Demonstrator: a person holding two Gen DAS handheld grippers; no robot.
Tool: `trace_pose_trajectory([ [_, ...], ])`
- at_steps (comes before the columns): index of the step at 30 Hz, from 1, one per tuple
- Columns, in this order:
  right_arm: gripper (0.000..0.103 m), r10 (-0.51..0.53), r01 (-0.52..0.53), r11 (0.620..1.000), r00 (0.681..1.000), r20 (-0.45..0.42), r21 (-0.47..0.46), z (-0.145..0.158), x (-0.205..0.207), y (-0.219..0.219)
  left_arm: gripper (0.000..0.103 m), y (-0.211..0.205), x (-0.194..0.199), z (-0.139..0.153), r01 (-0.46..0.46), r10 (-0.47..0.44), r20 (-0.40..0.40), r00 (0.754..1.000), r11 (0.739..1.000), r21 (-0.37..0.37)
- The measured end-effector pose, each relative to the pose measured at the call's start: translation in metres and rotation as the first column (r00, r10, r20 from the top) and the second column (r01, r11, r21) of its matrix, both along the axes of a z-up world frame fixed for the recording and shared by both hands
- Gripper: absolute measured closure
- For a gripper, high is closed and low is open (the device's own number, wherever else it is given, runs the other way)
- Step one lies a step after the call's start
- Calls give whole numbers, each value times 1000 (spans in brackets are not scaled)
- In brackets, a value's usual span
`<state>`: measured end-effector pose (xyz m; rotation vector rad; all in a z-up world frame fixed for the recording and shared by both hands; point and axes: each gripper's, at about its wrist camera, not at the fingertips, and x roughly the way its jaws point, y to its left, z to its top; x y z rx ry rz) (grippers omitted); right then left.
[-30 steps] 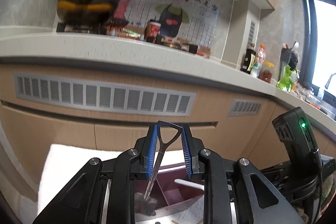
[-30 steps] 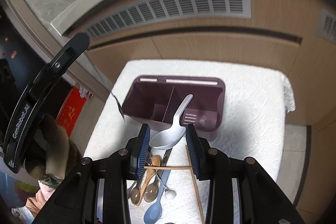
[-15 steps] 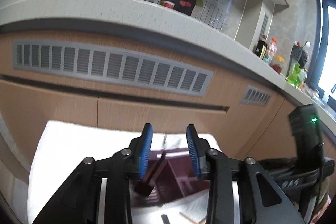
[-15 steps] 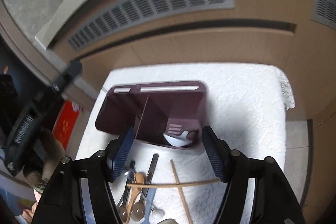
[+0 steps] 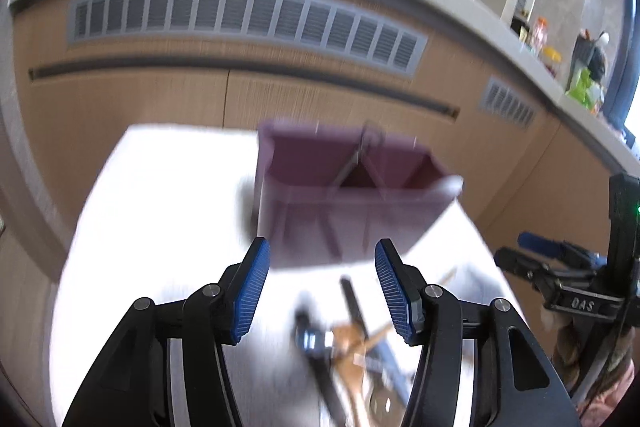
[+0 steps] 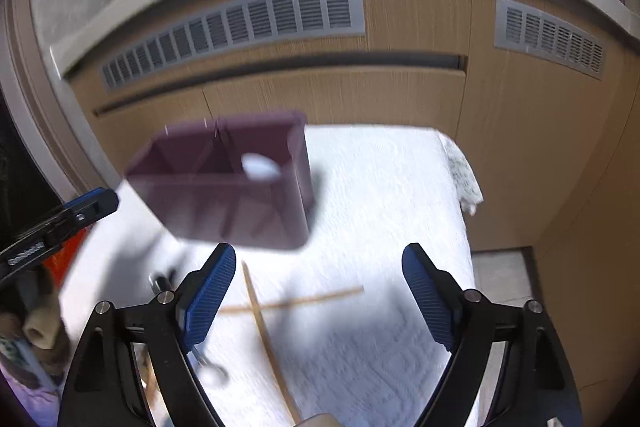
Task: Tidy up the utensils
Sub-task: 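Carry both items over the maroon holder and open both tools to drop them, then reach the left tool to the white ball and grasp it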
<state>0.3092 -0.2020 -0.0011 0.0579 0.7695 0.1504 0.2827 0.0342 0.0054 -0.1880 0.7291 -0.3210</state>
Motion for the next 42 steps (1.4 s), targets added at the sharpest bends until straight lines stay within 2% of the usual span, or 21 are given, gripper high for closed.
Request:
trace_pose_trajectory([
  [4, 20, 8, -9, 1000, 999, -40, -27, -19, -8, -3, 47, 0, -15, -16, 38, -37, -44, 998, 999, 37],
  [7, 19, -19, 16, 998, 999, -36, -66, -28, -22, -6, 47, -15, -17, -24, 156, -152, -84, 985, 987, 43],
  [8, 16, -26, 24, 997, 999, -37, -68, -30, -26, -9, 47, -22, -17, -26, 202, -197, -102, 975, 979, 39],
  [10, 13, -43, 41, 997, 999, -30, -69, -33, -35, -15, 47, -41, -18, -29, 275, -265, -116, 957, 958, 81],
  [13, 7, -69, 68, 993, 998, -11, -94, -38, -51, -22, 47, -72, -19, -32, 388, -371, -124, 920, 906, 166],
  [16, 3, -62, 61, 992, 998, -1, -111, -43, -64, -27, 47, -96, -5, -37, 456, -428, -170, 888, 866, 203],
  [17, 3, -60, 60, 990, 998, 3, -124, -44, -67, -27, 47, -100, 1, -40, 458, -424, -188, 886, 864, 209],
  [20, 1, -59, 61, 984, 998, 20, -166, -48, -75, -24, 47, -106, 21, -52, 451, -400, -247, 883, 868, 207],
  [23, 0, -22, 25, 987, 1000, 17, -156, -51, -80, -23, 47, -102, 23, -61, 447, -391, -292, 873, 880, 159],
  [29, 0, 52, -54, 991, 998, -22, -120, -52, -76, -17, 47, -88, -11, -57, 467, -420, -309, 854, 879, 96],
  [31, 0, 68, -71, 991, 997, -31, -117, -53, -72, -12, 47, -79, -26, -57, 472, -432, -328, 840, 880, 48],
  [34, 2, 104, -107, 985, 994, -33, -136, -54, -70, 1, 47, -63, -46, -56, 461, -435, -342, 833, 887, -4],
  [37, 5, 159, -163, 973, 987, -34, -164, -55, -68, 17, 44, -44, -65, -53, 426, -408, -329, 851, 905, -21],
  [39, 13, 195, -203, 965, 979, -58, -167, -58, -65, 27, 38, -34, -72, -51, 396, -382, -320, 867, 918, -24],
  [42, 13, 232, -242, 962, 968, -94, -126, -59, -59, 39, 36, -20, -80, -48, 327, -315, -298, 901, 945, -9],
])
